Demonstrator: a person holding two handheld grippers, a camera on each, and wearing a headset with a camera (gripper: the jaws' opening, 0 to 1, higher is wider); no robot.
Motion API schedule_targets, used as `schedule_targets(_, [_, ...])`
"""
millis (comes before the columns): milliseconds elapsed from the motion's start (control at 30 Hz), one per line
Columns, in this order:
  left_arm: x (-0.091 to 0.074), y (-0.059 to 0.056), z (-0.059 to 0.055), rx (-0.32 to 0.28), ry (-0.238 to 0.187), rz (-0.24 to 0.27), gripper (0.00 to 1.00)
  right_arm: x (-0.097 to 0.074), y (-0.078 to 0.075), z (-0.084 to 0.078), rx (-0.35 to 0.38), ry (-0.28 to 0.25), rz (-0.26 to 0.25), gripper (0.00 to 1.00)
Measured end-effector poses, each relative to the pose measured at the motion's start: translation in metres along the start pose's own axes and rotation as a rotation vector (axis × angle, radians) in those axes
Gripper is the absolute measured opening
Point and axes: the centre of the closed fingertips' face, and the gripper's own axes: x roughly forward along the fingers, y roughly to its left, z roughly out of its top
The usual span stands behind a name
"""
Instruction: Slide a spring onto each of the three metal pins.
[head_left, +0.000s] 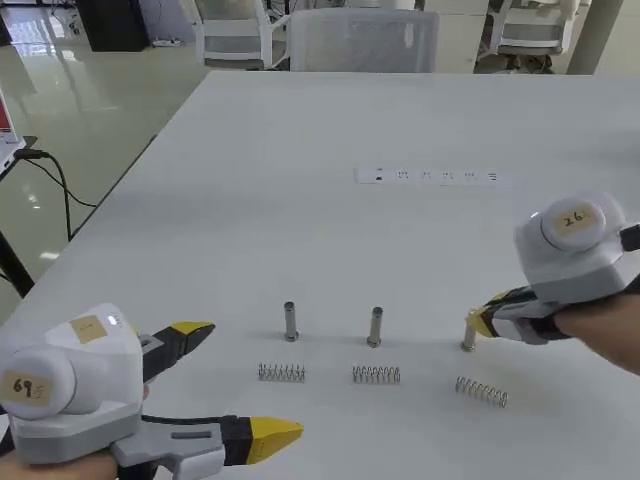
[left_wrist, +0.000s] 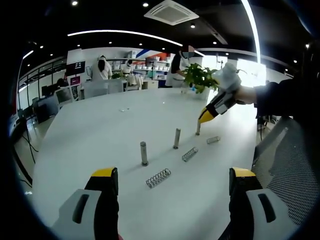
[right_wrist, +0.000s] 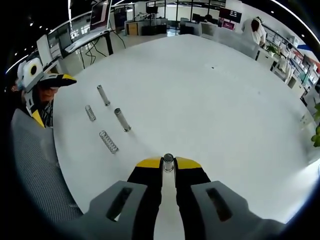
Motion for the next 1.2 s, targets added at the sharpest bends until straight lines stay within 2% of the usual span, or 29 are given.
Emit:
schedule_targets(500, [-0.001, 0.001, -0.001, 0.001, 0.002, 0.001, 0.91, -0.002, 0.001, -0.002, 0.001, -0.008, -0.003, 0.1])
schedule_targets(967, [-0.001, 0.0, -0.001, 0.004, 0.008, -0.004, 0.91, -0.001, 0.002, -0.014, -0.013, 0.014, 0.0, 0.13])
schedule_targets(1200, [-0.001, -0.001, -0.001, 0.004, 0.007, -0.004, 0.9, -0.006, 0.009, -0.018, -0.029, 0.016, 0.018, 0.15])
